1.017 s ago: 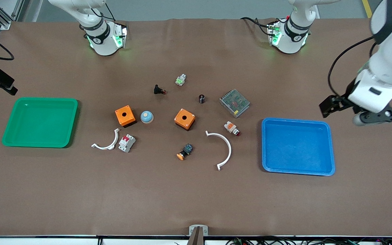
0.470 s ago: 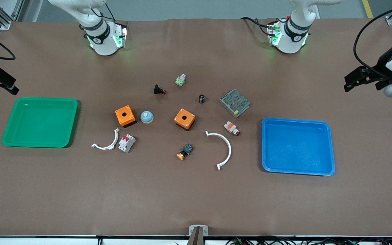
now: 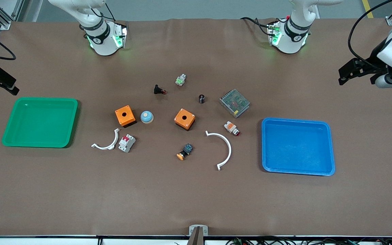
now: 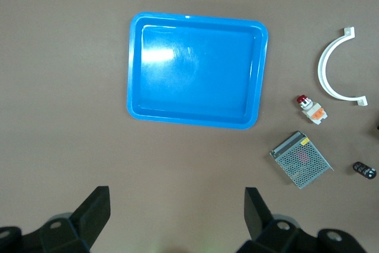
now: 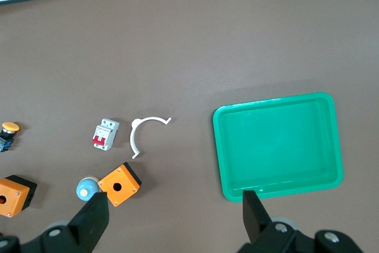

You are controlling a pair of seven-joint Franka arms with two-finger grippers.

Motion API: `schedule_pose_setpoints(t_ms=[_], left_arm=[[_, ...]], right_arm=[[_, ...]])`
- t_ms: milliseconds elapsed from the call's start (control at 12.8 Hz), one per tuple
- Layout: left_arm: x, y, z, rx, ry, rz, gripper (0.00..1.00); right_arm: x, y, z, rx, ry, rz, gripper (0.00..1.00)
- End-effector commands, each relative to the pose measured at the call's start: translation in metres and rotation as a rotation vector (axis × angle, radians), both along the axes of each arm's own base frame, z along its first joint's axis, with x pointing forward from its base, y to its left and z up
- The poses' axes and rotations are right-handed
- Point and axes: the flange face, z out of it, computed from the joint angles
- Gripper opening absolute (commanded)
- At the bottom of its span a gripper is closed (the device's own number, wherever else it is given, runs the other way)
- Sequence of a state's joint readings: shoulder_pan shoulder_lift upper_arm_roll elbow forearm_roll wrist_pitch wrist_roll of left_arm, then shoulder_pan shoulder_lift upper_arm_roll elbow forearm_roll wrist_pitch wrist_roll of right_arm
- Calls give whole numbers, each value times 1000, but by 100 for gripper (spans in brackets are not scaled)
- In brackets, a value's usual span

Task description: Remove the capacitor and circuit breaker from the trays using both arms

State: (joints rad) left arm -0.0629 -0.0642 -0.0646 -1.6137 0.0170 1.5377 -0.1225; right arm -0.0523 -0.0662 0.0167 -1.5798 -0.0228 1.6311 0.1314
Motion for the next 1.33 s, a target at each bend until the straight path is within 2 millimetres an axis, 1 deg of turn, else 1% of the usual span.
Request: schedule_pose_setpoints(t_ms=[0,235,548,939,1096,1174,1252], left_arm=[[-11,-6,6,-9,-8,-3,100],[-8,-1,10,-11,-15,-9,100],[-5,1,17,-7,-31,-6,100],[-5,-1,13,-2,-10,-9,100],[-5,-1,13,-2,-10,-7,100],[-5,-1,13,-2,-10,-5,100],[-5,-2,13,-3,-8,-4,100]], right_arm=[[1,-1,5,-19,-3,7,100],[1,0,7,-19,-9,12,100],[1,-5,11,-20,-15,4,100],[-3,1,12,-12,-3,14,100],[-2,8,8,-6,6,28,100],[-3,24,2,-8,31,61,100],[-5,30,1,-11,51,98,100]])
